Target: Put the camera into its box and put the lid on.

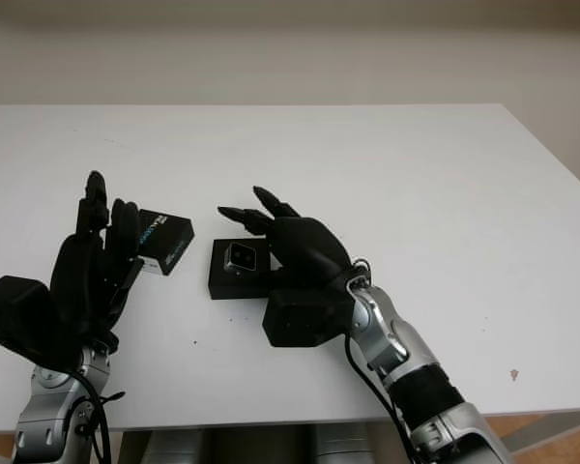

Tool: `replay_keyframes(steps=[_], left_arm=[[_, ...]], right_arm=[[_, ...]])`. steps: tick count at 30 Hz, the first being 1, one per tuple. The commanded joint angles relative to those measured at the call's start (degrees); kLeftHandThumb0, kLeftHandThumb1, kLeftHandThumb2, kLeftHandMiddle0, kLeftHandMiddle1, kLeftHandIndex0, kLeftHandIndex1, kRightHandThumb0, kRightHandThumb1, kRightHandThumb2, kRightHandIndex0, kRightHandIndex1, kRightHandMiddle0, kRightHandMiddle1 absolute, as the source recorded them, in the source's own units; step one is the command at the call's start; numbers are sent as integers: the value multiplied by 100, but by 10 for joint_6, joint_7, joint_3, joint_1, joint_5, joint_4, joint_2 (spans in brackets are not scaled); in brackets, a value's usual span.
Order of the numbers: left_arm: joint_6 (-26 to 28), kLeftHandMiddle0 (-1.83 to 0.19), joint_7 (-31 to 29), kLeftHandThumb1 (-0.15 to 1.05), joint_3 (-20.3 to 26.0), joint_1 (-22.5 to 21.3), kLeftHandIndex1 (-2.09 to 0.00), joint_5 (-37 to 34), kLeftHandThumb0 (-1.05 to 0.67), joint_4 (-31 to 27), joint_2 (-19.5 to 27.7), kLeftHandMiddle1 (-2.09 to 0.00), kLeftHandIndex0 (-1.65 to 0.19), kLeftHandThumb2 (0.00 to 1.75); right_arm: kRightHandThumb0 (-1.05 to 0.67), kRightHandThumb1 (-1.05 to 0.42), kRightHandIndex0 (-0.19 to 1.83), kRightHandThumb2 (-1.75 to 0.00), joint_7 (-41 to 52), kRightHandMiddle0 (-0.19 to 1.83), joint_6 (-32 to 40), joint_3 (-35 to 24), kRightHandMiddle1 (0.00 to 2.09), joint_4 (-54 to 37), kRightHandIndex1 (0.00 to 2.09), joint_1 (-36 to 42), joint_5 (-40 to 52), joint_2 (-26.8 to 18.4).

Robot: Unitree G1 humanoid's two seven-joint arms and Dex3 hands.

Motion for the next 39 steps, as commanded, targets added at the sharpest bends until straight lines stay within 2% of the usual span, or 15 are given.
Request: replay_keyframes(steps=[1,4,7,25,31,39], left_arm=[[-5,14,1,105,-1,0,-6,1,-57,-7,-3,-6,16,50],[-6,14,0,105,-1,0,-6,2,-57,-6,-2,-6,16,51],[-5,15,0,105,-1,0,-6,1,-57,-8,-2,-5,16,51],[-2,14,4,105,-1,4,-6,2,-58,-12,-3,-5,16,50],[-5,14,1,105,-2,2,-5,3,-57,-10,-1,-5,16,51],[-1,14,2,105,-3,3,-5,5,-58,-12,-2,-5,16,51]], right_arm=[[-58,-95,27,-5,-22,34,-4,-4,43,14,13,-2,-9,3],[-61,-94,32,-5,-34,27,5,-2,63,26,11,-7,-18,5],[-64,-93,32,-5,-34,24,13,1,71,32,10,-9,-26,4],[-65,-93,35,-5,-47,29,26,14,79,43,9,-7,-52,9],[-63,-93,39,-5,-70,26,19,23,101,47,9,-4,-67,11],[-62,-94,48,-6,-158,32,10,51,117,66,14,-8,-130,6]])
